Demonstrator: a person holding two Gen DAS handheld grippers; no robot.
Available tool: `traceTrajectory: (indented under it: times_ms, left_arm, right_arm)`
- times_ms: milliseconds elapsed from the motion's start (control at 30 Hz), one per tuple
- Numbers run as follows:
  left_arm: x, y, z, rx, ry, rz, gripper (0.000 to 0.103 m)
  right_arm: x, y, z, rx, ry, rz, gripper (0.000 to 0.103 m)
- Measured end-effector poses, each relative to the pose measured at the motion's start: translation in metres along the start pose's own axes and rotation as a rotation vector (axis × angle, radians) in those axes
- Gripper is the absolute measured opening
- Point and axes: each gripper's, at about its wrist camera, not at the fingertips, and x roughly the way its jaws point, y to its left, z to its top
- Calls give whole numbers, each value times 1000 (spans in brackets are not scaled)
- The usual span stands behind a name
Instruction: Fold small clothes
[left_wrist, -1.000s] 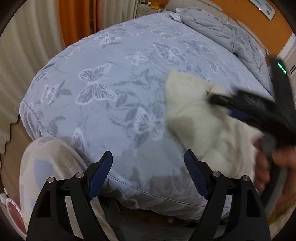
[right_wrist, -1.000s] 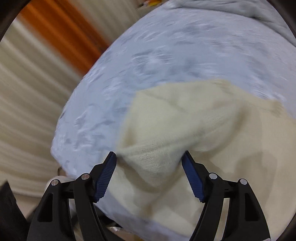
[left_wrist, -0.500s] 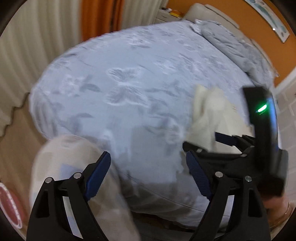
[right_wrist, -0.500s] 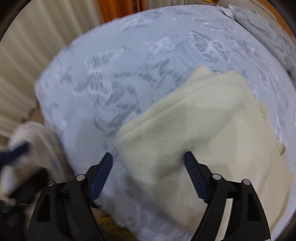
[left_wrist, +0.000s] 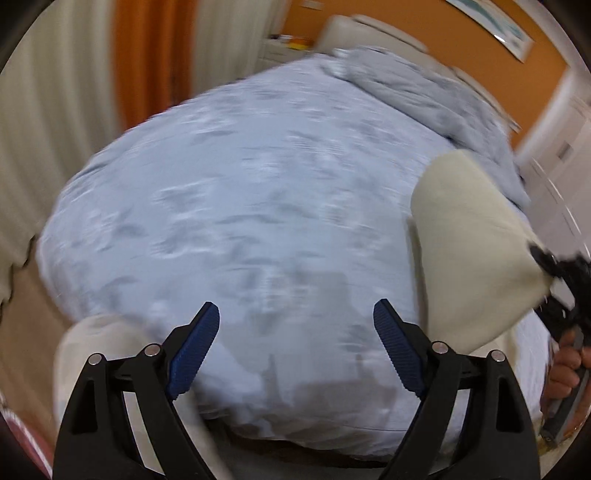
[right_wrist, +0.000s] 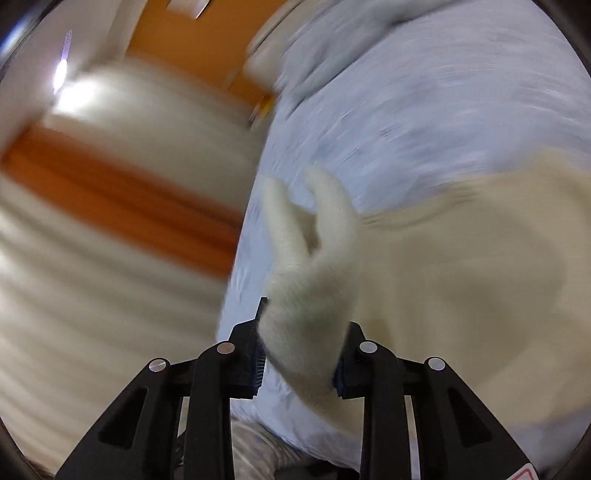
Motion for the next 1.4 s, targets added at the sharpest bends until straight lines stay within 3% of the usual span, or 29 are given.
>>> traceTrajectory:
  times_ms: [67, 167, 233, 300, 467, 600, 633, 667, 700, 733, 767, 833, 867, 900, 933, 967, 1000, 1033, 1100, 1133, 1167, 1233, 1333, 1400]
  left_arm:
    - [11, -40, -4, 66, 18, -48, 86]
    - [31, -97, -18, 157, 66, -97, 86]
    - [44, -131, -31, 217, 89, -121, 86]
    - [55, -172, -45, 315, 118, -149, 86]
    - [67, -226, -78, 522, 167, -178, 90]
    - [82, -236, -109, 638, 239, -171, 91]
    - [85, -237, -115, 659, 223, -146, 90]
    - [88, -235, -117, 674, 202, -119, 90]
    - [91, -235, -117, 685, 183, -90, 77]
    - [94, -235, -114, 683, 175, -69, 48]
    - [97, -234, -106, 650, 187, -50, 39]
    - [93, -228, -87, 552, 205, -87, 36]
    - [89, -228, -81, 546, 192, -85, 36]
    - [88, -231, -82, 566, 181, -74, 37]
    - [90, -235, -85, 593, 181, -58, 38]
    - [98, -239, -92, 617, 215, -34, 38]
    - [108, -240, -100, 620, 265, -20, 38]
    - [113, -241, -103, 606, 278, 1, 38]
    - [113, -239, -108, 604, 267, 15, 39]
    - [111, -239, -108, 608, 259, 16, 39]
    - [109, -238, -108, 611, 258, 15, 39]
    - [109, -235, -105, 598, 264, 15, 43]
    - [111, -234, -104, 584, 272, 18, 44]
    - [111, -236, -105, 588, 271, 28, 44]
  right_arm:
    - [-39, -49, -4, 66, -39, -89, 27]
    - [-61, -134, -29, 213, -5, -238, 28]
    - [-68, -161, -44, 277, -15, -225, 31]
    - [-76, -167, -48, 306, -45, -141, 39]
    - [-86, -156, -31, 233, -68, -174, 58]
    - [-72, -149, -30, 222, -52, -190, 58]
    - [-68, -151, -24, 218, -53, -191, 57]
    - [-63, -148, -26, 203, -53, -187, 36]
    - [-59, -143, -27, 178, -57, -180, 22]
    - [-63, -135, -24, 137, -75, -187, 17]
    - [-72, -117, -29, 102, -136, -159, 16]
    - [-103, -104, -27, 68, -248, -32, 14]
    - [-113, -99, -27, 53, -272, -38, 14]
    - [-116, -100, -28, 45, -272, -82, 14]
    - [-110, -111, -28, 54, -226, -197, 14]
    - [-93, -132, -30, 98, -127, -315, 15]
    - [-81, -149, -33, 150, -48, -366, 16]
    - [-75, -167, -41, 229, 4, -375, 19]
    - [-95, -162, -43, 253, -74, -349, 20]
    - [-107, -154, -43, 232, -133, -391, 28]
    - [-123, -139, -40, 183, -216, -454, 28]
    - [-135, -114, -31, 76, -266, -450, 28]
    - [-110, -84, -15, -65, -180, -391, 28]
    - [-76, -79, -12, -155, -75, -420, 29]
